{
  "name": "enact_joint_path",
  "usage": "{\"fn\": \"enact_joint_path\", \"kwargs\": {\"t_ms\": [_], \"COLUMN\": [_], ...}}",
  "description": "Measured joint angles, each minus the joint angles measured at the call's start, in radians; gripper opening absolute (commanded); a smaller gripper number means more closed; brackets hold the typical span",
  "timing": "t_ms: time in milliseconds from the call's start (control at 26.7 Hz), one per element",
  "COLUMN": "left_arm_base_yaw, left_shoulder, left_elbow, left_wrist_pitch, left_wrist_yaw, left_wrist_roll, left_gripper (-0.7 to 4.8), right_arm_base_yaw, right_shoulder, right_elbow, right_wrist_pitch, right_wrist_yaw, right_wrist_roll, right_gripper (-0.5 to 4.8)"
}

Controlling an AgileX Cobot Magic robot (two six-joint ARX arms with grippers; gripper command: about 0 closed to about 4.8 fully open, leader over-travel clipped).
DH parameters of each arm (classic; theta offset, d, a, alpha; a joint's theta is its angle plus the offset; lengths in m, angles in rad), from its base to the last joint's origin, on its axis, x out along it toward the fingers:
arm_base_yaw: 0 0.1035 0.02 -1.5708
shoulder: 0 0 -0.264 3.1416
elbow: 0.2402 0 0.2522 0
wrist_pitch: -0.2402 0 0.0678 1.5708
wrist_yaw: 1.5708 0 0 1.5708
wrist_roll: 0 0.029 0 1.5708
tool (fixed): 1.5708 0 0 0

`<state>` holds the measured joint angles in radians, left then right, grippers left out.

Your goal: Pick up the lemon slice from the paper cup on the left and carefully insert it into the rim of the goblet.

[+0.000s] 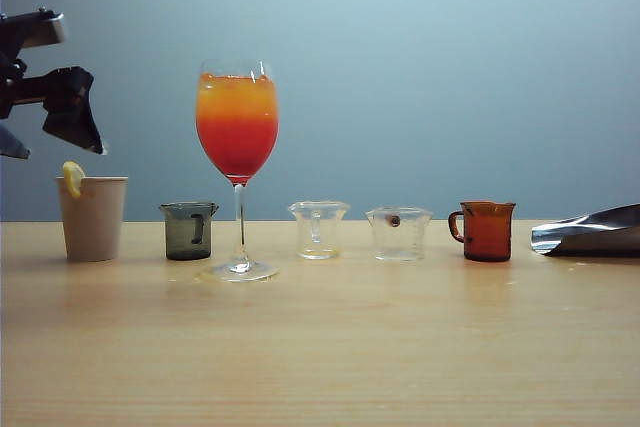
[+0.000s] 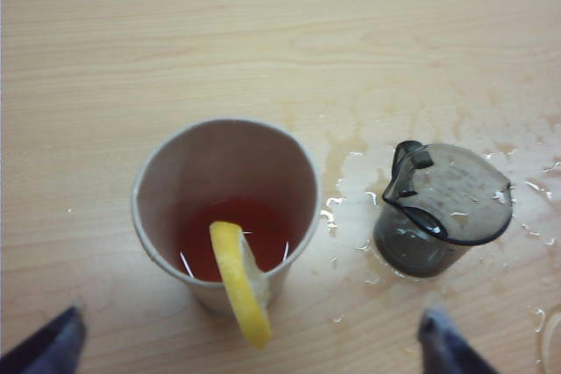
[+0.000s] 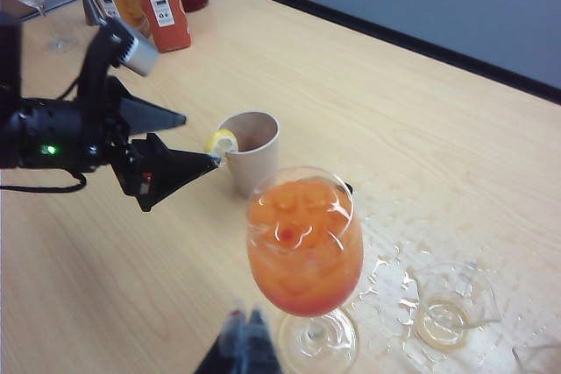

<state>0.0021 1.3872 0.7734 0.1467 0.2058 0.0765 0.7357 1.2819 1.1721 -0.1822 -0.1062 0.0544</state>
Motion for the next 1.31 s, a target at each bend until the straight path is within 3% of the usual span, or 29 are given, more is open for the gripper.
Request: {"fn": "enact_joint_path", "kwargs": {"t_ms": [636, 711, 748, 823, 1085, 1234, 1309], "left_arm_base_yaw": [0.000, 0.000, 0.000, 0.000, 0.000, 0.000, 0.000], "left_shoulder": [0.051, 0.051, 0.051, 0.051, 0.051, 0.051, 0.051], "left_elbow": [0.000, 0.000, 0.000, 0.000, 0.000, 0.000, 0.000], "left_wrist_pitch": [0.060, 0.063, 0.064, 0.064, 0.066, 0.066, 0.066], "left_wrist_yaw": [-0.008, -0.008, -0.008, -0.006, -0.005, -0.005, 0.001], "left_wrist_roll": [-0.023, -0.042, -0.044, -0.048, -0.050, -0.050, -0.051], "left_gripper": [4.27, 3.28, 2.24, 1.36, 1.30, -0.02, -0.06], "right_arm_base_yaw": [0.000, 0.000, 0.000, 0.000, 0.000, 0.000, 0.000], "right_shoulder": [0.000, 0.000, 0.000, 0.000, 0.000, 0.000, 0.000], "right_elbow": [0.000, 0.000, 0.000, 0.000, 0.000, 0.000, 0.000], "right_wrist_pitch": [0.006, 0.006, 0.006, 0.006, 0.006, 0.006, 0.006], "right_wrist_yaw": [0.000, 0.000, 0.000, 0.000, 0.000, 0.000, 0.000], "right_wrist_roll": [-0.026, -0.026, -0.026, -0.026, -0.026, -0.028, -0.029], "right_gripper": [-0.04, -0.04, -0.04, -0.04, -0.04, -0.04, -0.04]}}
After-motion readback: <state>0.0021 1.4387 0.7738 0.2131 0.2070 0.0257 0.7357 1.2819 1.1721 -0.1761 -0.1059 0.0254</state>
